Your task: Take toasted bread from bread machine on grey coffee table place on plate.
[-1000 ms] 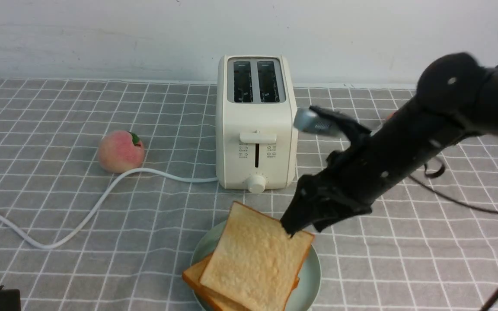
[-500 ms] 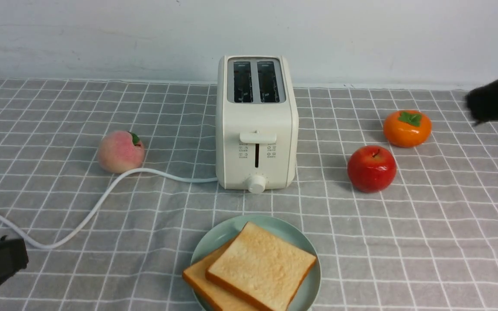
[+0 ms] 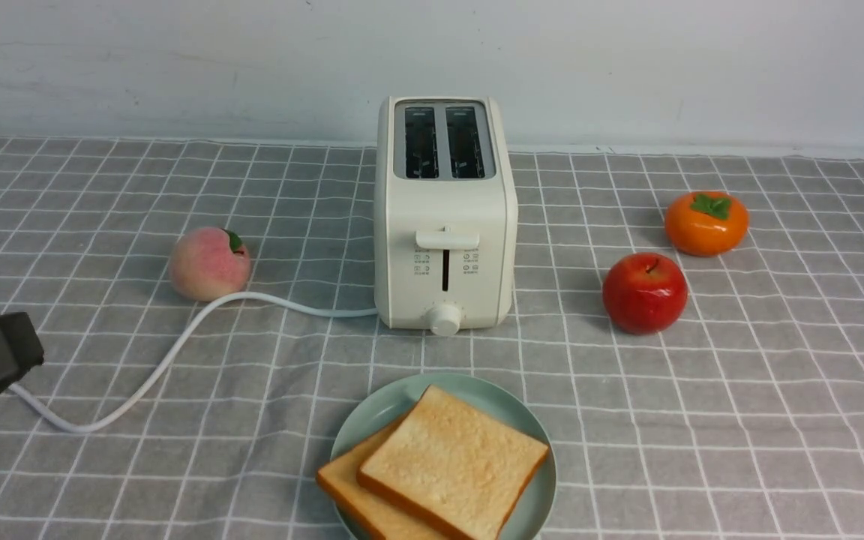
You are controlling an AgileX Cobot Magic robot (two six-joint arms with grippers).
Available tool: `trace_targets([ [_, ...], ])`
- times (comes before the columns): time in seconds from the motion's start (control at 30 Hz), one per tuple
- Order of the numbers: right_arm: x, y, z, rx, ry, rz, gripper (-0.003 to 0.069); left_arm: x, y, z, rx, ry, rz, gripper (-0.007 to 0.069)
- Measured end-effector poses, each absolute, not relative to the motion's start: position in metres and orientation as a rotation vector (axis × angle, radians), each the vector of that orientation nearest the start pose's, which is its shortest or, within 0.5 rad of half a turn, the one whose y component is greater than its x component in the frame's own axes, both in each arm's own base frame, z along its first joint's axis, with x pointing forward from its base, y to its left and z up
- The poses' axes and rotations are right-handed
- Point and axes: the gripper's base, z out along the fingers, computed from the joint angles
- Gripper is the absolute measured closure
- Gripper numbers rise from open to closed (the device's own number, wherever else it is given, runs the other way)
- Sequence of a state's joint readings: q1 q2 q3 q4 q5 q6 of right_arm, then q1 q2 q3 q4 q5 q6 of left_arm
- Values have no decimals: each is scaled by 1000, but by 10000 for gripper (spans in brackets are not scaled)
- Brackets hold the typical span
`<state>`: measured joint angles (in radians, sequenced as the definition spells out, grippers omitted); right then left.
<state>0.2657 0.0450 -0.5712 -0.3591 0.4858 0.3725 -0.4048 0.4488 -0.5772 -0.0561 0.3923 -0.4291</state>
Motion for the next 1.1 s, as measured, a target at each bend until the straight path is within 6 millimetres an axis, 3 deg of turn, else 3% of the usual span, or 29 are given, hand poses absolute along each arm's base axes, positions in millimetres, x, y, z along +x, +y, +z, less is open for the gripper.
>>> trace_targets([
  [0.1,6,-17,333,23,1395,133,659,84,-38,340,-50,1786,-660,638],
  [0.23,9,-18,326,58,1397,139,657,84,-38,340,-50,1786,-660,638],
  [0.97,9,-19,326,62,1388,131,643,84,-38,338,-42,1804,-640,622],
  [1.07,9,-19,326,62,1388,131,644,83,-36,330,-27,1809,-606,620],
  [1.1,9,-19,326,62,1388,131,644,80,-32,317,-36,1803,-577,621],
])
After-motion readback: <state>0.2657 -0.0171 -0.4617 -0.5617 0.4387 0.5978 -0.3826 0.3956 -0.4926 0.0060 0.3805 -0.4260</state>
